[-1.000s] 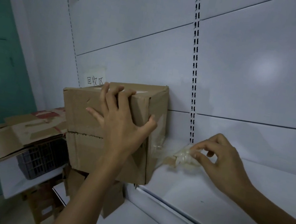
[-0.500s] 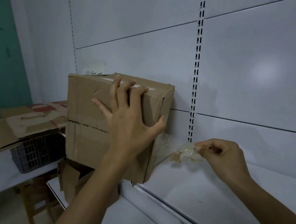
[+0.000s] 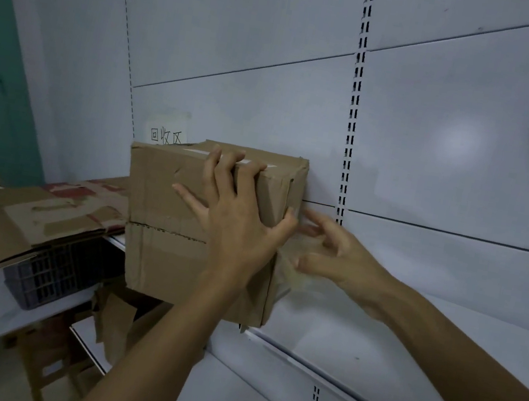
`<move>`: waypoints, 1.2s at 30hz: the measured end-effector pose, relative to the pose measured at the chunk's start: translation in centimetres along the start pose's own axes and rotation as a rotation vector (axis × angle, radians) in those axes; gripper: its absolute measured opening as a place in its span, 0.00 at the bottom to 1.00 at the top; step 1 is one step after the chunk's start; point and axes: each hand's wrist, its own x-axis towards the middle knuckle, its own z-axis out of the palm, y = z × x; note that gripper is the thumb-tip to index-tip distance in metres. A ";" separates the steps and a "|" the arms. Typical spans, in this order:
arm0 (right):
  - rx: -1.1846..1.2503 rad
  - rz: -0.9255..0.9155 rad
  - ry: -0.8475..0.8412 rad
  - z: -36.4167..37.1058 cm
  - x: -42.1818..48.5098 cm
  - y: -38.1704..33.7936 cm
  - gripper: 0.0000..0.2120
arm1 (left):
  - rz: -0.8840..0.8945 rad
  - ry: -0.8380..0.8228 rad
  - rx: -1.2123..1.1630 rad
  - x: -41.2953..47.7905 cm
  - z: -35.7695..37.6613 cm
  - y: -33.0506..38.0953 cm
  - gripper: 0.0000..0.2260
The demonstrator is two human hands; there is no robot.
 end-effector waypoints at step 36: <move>0.088 -0.022 0.059 1.8 0.6 3.5 0.07 | 0.019 0.143 -0.028 -0.1 1.2 -2.1 0.25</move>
